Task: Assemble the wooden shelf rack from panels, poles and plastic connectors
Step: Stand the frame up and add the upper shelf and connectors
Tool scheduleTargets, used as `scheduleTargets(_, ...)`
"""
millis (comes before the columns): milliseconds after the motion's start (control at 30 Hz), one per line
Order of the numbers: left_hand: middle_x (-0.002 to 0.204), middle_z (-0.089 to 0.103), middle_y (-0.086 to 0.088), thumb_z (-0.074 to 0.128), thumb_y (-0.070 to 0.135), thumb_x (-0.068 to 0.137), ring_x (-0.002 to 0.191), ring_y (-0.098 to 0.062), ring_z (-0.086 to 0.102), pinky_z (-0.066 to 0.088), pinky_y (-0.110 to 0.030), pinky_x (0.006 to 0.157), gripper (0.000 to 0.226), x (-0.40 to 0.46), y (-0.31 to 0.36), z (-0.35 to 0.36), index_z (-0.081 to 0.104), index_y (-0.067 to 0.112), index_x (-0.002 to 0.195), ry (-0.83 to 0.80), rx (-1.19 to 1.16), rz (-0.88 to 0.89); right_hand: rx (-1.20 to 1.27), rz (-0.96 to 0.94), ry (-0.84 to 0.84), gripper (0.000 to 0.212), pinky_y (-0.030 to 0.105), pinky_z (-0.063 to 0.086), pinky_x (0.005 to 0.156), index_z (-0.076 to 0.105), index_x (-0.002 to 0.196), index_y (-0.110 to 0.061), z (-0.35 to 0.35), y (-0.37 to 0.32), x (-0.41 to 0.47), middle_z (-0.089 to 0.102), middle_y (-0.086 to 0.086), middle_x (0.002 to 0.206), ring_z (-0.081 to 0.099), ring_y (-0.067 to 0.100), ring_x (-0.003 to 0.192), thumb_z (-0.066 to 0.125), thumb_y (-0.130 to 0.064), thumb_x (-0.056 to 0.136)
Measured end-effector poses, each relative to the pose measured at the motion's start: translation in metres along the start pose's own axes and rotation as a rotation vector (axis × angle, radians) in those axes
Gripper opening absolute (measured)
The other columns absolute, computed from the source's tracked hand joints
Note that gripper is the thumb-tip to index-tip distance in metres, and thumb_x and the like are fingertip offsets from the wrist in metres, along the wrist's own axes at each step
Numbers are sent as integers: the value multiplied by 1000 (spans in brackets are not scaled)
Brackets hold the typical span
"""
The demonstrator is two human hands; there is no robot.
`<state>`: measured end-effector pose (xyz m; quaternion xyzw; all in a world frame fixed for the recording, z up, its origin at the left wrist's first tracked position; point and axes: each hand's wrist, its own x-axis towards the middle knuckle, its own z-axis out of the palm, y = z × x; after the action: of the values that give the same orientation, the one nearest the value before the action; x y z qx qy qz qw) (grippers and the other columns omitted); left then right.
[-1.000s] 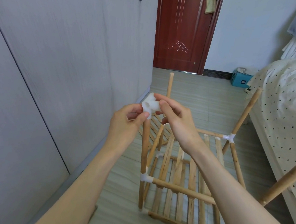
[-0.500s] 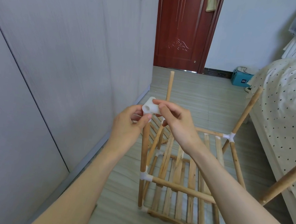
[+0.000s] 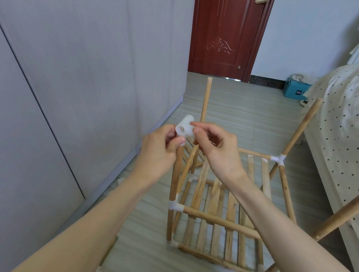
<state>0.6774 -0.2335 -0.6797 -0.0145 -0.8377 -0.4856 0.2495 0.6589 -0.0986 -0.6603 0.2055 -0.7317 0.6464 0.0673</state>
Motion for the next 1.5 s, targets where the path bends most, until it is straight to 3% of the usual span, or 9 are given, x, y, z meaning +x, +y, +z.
scheduleTargets(100,79,63,21,59,13,90,79,7,60,44,-6,71,11,-2,0,-2,61,24,90,10,1,-4,-12,10,15,14,13,40,61,68,100,-19,4,-1,-2,59,-5,70,50,3,64,58,-16,91)
scheduleTargets(267,92,65,4,55,12,92,86,-10,61,46,-18,73,10,-9,-1,4,60,16,100,92,62,41,-27,20,28,22,37,49,81,68,111,-13,9,-6,-5,67,10,85,60,25,83,56,-17,93)
scheduleTargets(533,90,60,20,60,15,89,85,6,58,41,-6,74,22,-7,-9,6,60,19,111,62,-11,13,-242,-84,-26,26,22,43,70,64,118,-20,0,14,-5,60,1,82,52,8,74,52,-23,94)
scheduleTargets(667,90,64,10,60,12,89,91,-7,61,47,-20,81,8,-9,-24,-1,61,17,94,-306,118,-122,-613,-46,-115,26,29,44,71,70,98,-12,-1,34,-11,63,2,84,56,15,77,49,-28,96)
scheduleTargets(800,116,62,-4,56,14,93,105,-17,59,46,-31,94,28,-8,-39,-21,59,11,121,-600,273,-257,-698,326,-430,37,36,52,71,64,82,-8,8,37,-19,68,8,75,64,24,72,42,-33,98)
scheduleTargets(900,104,64,3,48,14,98,90,-10,62,51,-21,78,24,-11,-48,-38,57,14,120,-548,19,-408,-619,454,-684,30,32,51,79,61,95,-10,26,36,-32,68,4,83,64,16,77,39,-30,99)
scheduleTargets(1033,94,65,-1,41,11,100,80,-14,63,52,-26,75,24,-42,-85,-50,58,7,116,-192,-267,-613,-684,452,-856,37,31,44,91,52,128,-12,51,46,-43,60,8,122,56,22,111,36,-31,100)
scheduleTargets(1267,103,60,-12,33,4,100,80,-19,55,46,-24,67,30,-122,-202,-67,56,0,118,-45,-132,-964,-759,442,-1034,43,26,34,96,45,136,-16,126,117,-50,48,7,139,45,24,126,33,-37,100)
scheduleTargets(1500,120,60,-14,45,6,96,110,-27,56,42,-27,89,28,-197,-308,-68,57,3,121,-246,219,-1088,-809,607,-1234,52,28,26,107,19,150,-18,186,242,-81,27,8,153,31,26,137,27,-36,102)
